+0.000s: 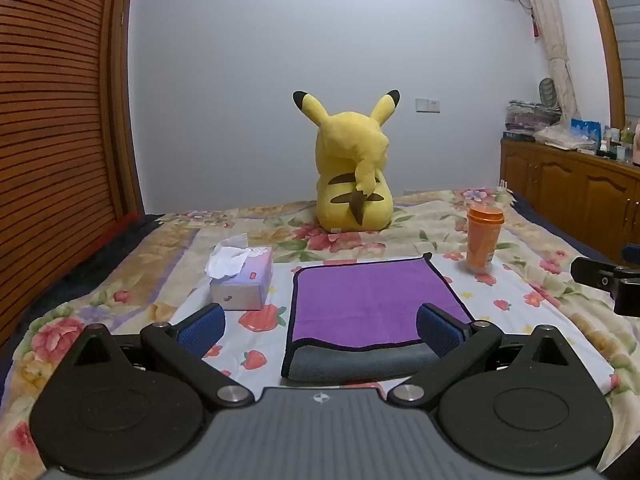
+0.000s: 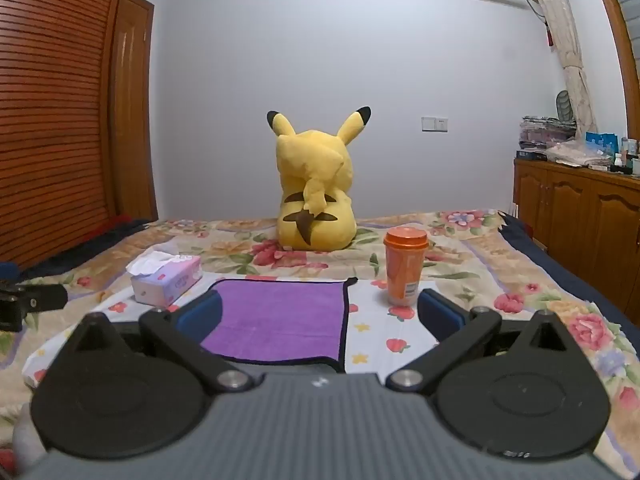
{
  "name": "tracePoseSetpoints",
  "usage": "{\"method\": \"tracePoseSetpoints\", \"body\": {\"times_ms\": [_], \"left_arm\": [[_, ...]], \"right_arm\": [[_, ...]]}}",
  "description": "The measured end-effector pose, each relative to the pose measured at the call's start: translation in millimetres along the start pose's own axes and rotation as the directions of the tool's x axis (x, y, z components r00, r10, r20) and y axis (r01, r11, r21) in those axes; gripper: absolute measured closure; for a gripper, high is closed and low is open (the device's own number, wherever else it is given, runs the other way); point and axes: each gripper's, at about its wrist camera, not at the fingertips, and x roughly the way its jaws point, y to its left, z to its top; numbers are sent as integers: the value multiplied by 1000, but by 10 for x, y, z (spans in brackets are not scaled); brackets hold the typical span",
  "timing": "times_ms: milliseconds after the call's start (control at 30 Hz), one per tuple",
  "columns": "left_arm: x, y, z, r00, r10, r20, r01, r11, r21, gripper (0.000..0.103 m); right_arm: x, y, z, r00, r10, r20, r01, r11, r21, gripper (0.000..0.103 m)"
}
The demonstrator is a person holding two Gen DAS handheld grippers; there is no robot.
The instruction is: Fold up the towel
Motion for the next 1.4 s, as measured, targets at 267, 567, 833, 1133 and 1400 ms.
{"method": "tracePoseSetpoints", "body": {"times_ms": [267,567,833,1133,1400], "left_arm": [[32,13,-1,1000,-3,-1,3,1000,4,0],[-2,-2,-2,1000,4,7,-4,1000,9,0],[-2,-3,-3,1000,7,8,-7,1000,14,0],[-4,-4,-4,1000,8,8,-8,1000,16,0],[-5,-8,-4,1000,9,9,-9,1000,19,0]], "right_arm": [[0,-22,6,1000,1,-1,-1,1000,13,0],[-5,-11,2,1000,-1,0,1,1000,14,0],[-16,-16,0,1000,0,1,0,1000,14,0],[-1,-7,2,1000,-1,1,1,1000,14,0],[-4,-14,3,1000,-1,0,1,1000,14,0]]}}
